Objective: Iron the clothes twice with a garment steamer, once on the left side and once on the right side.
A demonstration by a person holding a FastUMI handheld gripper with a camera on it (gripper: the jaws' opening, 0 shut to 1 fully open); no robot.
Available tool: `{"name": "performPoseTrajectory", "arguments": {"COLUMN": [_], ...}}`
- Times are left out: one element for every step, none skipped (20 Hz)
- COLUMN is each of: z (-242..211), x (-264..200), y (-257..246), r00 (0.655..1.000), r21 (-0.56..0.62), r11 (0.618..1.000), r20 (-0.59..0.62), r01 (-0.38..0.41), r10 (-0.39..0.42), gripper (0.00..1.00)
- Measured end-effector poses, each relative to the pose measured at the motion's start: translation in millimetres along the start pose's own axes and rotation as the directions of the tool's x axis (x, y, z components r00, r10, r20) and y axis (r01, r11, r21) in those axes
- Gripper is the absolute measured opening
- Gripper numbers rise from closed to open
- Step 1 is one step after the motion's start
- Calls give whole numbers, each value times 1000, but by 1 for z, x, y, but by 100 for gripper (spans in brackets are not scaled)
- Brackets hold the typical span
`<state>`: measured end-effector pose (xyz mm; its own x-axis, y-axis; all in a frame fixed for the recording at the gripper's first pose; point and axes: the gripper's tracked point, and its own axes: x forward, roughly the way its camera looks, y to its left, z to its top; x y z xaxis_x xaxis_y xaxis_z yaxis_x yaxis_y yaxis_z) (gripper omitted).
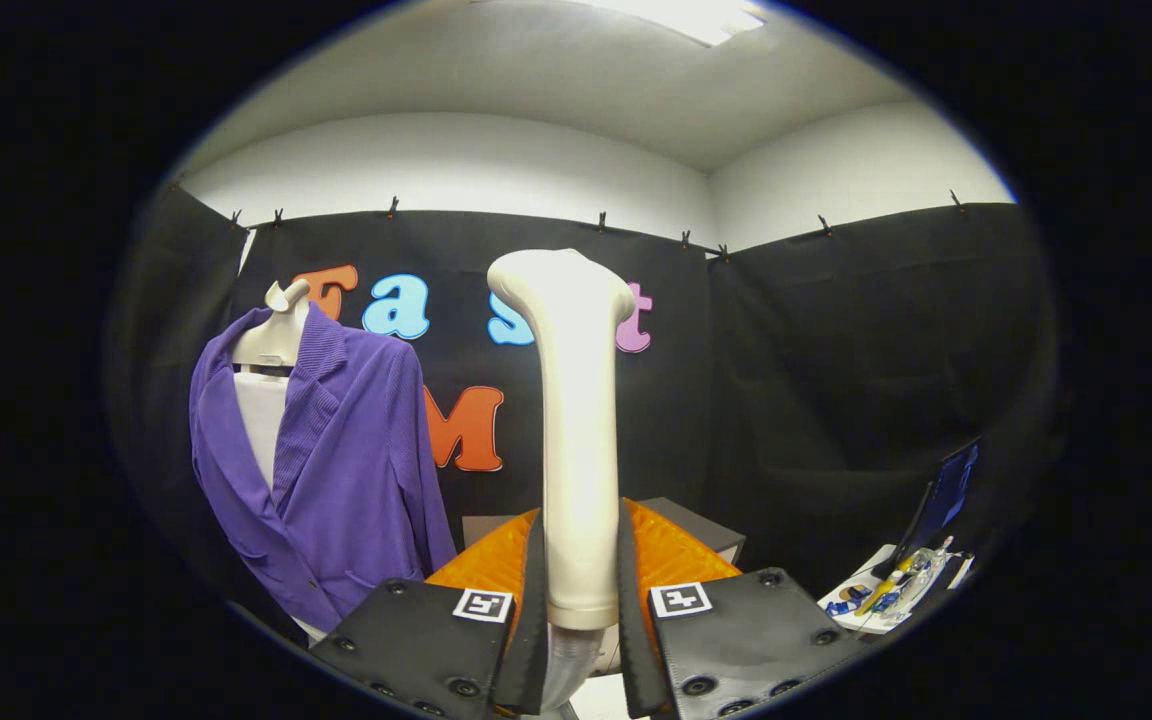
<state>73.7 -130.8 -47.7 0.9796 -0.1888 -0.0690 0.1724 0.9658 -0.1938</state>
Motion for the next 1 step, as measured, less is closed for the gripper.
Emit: {"name": "performPoseTrajectory", "arguments": {"z": [-3], "x": [-1], "y": [0], "r00": [1000], "r21": [18], "r11": [1000], "r20": [-4], "r01": [-4], "r10": [4], "gripper": [37]}}
